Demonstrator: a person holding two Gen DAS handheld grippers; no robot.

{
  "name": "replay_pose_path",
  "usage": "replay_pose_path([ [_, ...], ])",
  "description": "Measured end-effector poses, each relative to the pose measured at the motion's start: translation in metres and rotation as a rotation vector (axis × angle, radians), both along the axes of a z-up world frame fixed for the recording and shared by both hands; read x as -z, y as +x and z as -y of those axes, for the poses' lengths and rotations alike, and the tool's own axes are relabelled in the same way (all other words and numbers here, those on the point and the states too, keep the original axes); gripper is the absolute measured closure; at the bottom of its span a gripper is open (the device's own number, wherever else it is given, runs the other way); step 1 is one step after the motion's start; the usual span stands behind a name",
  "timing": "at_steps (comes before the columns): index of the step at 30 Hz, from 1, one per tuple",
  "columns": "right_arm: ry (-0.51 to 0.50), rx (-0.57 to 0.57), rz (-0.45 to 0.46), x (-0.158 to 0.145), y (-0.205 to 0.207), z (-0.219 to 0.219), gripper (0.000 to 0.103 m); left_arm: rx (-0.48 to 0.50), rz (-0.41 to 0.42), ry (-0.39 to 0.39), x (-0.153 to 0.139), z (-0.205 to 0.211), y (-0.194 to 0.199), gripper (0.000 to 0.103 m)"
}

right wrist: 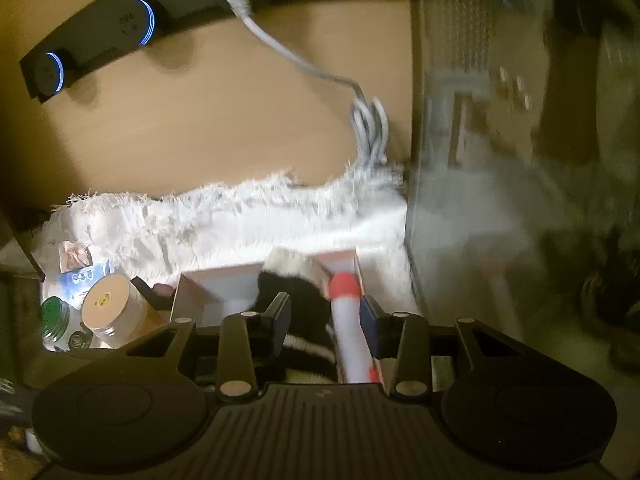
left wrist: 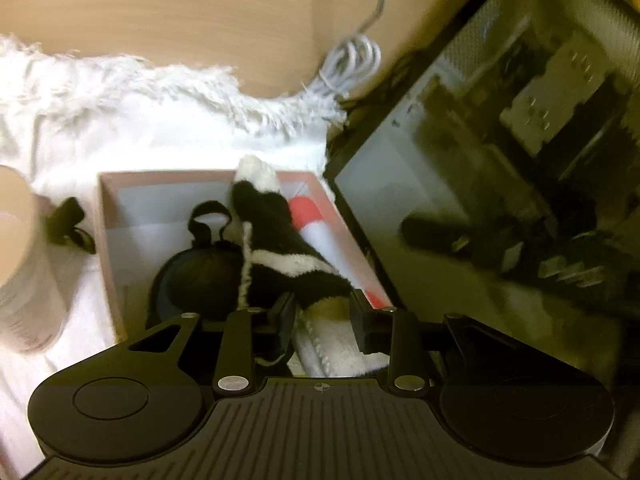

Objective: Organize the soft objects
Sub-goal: 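Lower the striped sock and foam rocket into the pink box and open both tools, then move both tools back over the cloth toward the remaining items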

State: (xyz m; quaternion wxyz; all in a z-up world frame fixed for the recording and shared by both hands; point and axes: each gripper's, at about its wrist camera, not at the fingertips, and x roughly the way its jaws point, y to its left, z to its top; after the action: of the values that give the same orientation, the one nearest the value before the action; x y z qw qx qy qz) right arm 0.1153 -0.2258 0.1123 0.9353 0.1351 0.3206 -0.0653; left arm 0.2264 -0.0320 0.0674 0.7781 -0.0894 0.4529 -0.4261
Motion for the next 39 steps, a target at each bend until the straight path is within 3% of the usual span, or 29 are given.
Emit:
replay_pose_path([
  [6,0.183,-0.047,-0.105,0.043,0.014,-0.001,0.067,-0.106,0.104,-0.063,-0.021,-0.074,-0.018,0.07],
  [11,0.191,-0.056,-0.163,0.074,0.037,-0.017,0.065,-0.349,0.27,0.041,-0.021,-0.158,-0.037,0.07],
  [14,0.157,-0.048,-0.151,0.078,0.047,-0.021,0.065,-0.513,0.239,0.093,-0.011,-0.212,-0.038,0.07],
  [17,0.082,-0.064,-0.145,0.079,0.048,-0.028,0.064,-0.603,0.202,0.122,-0.002,-0.248,-0.038,0.07],
  [22,-0.042,-0.077,-0.122,0.072,0.039,-0.039,0.046,-0.55,0.144,0.149,0.011,-0.248,-0.045,0.07],
  [24,-0.082,-0.067,-0.092,0.064,0.03,-0.046,0.044,-0.506,0.159,0.161,0.014,-0.238,-0.05,0.07],
  [28,-0.129,-0.094,0.019,0.043,0.0,-0.067,0.028,-0.421,0.22,0.226,0.02,-0.206,-0.056,0.07],
  [33,-0.125,-0.132,0.071,0.034,-0.024,-0.096,0.028,-0.336,0.233,0.297,0.031,-0.181,-0.06,0.069],
  [39,-0.057,-0.248,0.145,-0.006,-0.004,-0.131,0.028,-0.371,0.221,0.24,0.024,-0.198,-0.064,0.068],
])
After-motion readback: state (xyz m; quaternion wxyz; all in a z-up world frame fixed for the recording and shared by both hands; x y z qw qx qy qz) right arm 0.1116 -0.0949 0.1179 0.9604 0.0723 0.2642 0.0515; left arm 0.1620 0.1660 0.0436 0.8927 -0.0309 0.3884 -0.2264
